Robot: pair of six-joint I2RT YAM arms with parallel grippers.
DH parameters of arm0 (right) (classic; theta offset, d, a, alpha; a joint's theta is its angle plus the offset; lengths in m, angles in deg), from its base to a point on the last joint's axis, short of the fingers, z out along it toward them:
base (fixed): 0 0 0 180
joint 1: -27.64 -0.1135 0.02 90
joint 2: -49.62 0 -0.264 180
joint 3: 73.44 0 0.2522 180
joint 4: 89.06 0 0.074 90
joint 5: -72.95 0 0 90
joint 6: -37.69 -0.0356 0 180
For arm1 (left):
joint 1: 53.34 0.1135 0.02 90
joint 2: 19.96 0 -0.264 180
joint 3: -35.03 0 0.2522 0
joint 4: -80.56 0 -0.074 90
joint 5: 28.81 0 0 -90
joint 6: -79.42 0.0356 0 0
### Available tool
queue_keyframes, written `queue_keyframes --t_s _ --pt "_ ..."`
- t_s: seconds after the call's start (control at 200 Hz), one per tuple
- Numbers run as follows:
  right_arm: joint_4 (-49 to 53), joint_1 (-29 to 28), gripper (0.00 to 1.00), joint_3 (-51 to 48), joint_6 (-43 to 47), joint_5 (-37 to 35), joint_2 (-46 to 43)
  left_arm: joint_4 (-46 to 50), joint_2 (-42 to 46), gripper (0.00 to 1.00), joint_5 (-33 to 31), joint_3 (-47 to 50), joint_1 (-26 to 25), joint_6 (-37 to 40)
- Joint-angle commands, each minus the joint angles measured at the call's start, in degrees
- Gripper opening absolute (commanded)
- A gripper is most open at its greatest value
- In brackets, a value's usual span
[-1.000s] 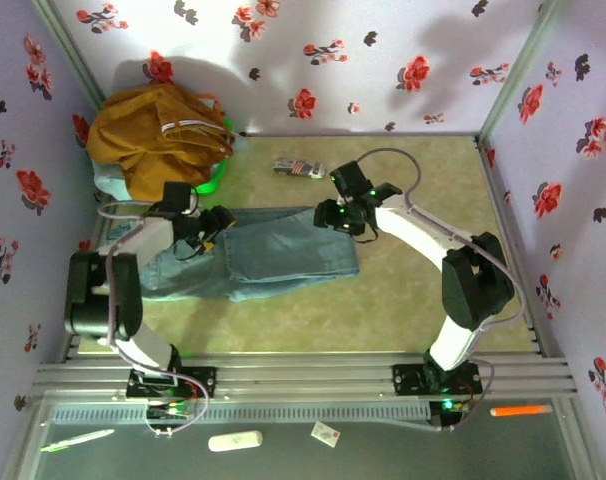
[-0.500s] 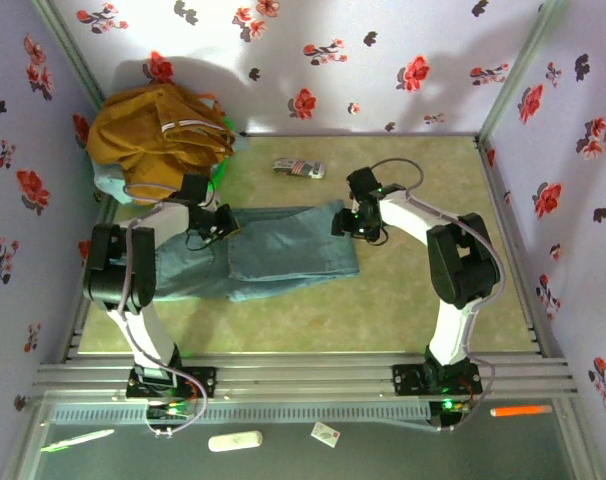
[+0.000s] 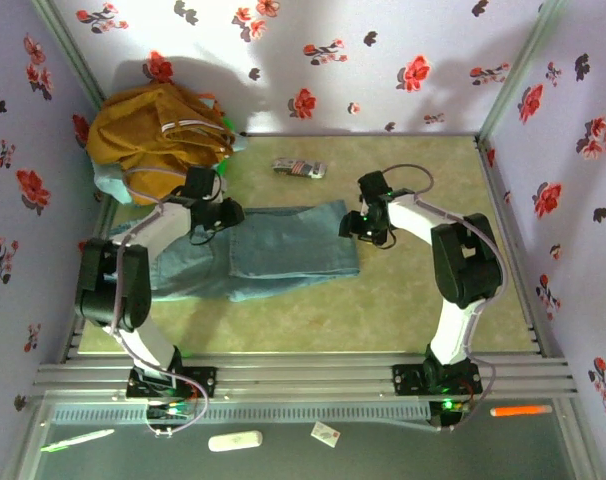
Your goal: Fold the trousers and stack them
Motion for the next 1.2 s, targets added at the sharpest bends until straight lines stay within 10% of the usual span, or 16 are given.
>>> queue_keyframes --t_s 0.0,0.07,0.615,0.785,0.92,1.195 --pt "0.2 0.3 0.64 -1.1 -0.3 0.7 -3.1 3.0 -2.2 0.74 -6.4 0.2 1.4 -0.9" --pt "0.9 0.3 0.65 -1.4 0.1 0.1 -3.9 3.1 -0.9 0.99 -8.7 1.6 2.0 -1.6" --pt "-4.2 1.7 0.62 -3.0 1.1 15.2 1.2 12.7 20.0 0.94 -11.6 9.9 2.5 -4.3" --pt "-6.2 1.6 0.46 -5.9 0.2 17.6 0.7 15.4 24.5 0.94 -11.4 9.2 4.2 -3.8" --pt "-7.7 1.8 0.0 -8.8 -1.4 19.0 -2.4 16.5 26.8 0.95 -11.1 8.1 5.3 -4.0" --pt "0.6 8.0 0.0 -12.8 -4.7 2.3 -14.8 17.2 29.7 0.96 -11.1 8.3 7.0 -5.8"
